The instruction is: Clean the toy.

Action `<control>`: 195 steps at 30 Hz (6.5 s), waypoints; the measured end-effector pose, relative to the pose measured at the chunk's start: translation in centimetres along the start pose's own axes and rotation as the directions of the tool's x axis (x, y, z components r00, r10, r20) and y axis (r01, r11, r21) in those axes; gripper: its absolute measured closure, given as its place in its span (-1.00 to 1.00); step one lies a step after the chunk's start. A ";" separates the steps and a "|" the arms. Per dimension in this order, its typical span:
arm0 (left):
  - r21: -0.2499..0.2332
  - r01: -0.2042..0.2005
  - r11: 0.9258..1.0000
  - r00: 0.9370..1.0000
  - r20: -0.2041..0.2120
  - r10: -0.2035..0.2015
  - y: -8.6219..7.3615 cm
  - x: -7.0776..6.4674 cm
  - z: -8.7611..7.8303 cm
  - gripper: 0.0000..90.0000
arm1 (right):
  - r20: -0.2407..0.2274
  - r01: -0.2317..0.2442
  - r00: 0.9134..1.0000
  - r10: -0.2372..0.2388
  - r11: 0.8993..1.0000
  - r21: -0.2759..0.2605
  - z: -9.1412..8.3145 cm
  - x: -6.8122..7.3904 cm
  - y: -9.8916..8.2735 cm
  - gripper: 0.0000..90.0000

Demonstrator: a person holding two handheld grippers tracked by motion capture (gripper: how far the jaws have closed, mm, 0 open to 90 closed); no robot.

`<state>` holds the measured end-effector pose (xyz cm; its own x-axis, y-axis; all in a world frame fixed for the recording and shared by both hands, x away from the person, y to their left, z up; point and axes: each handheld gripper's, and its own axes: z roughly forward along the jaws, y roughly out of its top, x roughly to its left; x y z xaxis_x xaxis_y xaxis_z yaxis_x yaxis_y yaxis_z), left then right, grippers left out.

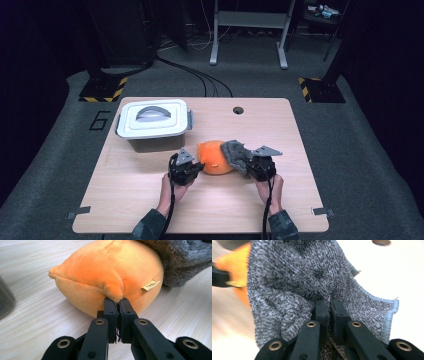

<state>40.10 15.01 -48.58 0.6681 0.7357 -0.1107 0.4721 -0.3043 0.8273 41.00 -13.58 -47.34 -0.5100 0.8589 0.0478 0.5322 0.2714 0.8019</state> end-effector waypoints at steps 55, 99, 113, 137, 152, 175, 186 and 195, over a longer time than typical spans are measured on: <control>0.047 -0.346 0.937 0.934 -0.082 0.349 0.3 -4.7 0.5 0.52 | 0.007 -0.075 0.997 0.075 0.997 -0.007 0.7 -0.9 0.7 0.88; -0.075 -0.226 0.971 0.971 0.057 0.231 5.1 -3.6 -1.7 1.00 | 0.082 -0.147 0.985 0.151 0.988 -0.052 -1.6 -3.5 -0.8 0.88; -0.060 -0.141 0.988 0.990 0.005 0.141 5.5 -2.5 -0.3 0.99 | 0.004 -0.075 0.997 0.076 0.990 -0.121 -4.0 0.4 1.3 0.87; 0.012 -0.123 0.992 0.992 -0.007 0.124 3.5 0.4 -1.0 0.08 | 0.045 -0.043 0.998 0.046 0.997 -0.065 -0.9 0.5 1.8 0.88; -0.009 -0.074 0.997 0.997 0.030 0.075 3.5 0.4 0.3 0.92 | 0.053 -0.036 0.998 0.040 0.997 -0.070 -0.1 0.2 2.3 0.88; -0.010 -0.055 0.998 0.998 -0.011 0.055 3.5 0.1 0.5 0.94 | 0.064 0.162 0.986 -0.155 0.977 -0.137 -1.5 5.4 4.7 0.88; -0.020 -0.055 0.998 0.998 -0.014 0.055 3.7 0.0 0.9 0.95 | 0.096 0.053 0.994 -0.045 0.996 -0.077 -0.9 1.4 2.7 0.90; -0.011 -0.055 0.998 0.998 -0.016 0.055 4.0 0.0 1.1 0.95 | 0.009 0.024 1.000 -0.022 0.988 -0.153 -2.7 1.7 3.1 0.90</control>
<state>42.66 13.17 -45.83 0.6836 0.7277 -0.0566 0.4286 -0.3375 0.8381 39.96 -12.39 -43.15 -0.5155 0.8565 0.0242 0.4101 0.2219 0.8846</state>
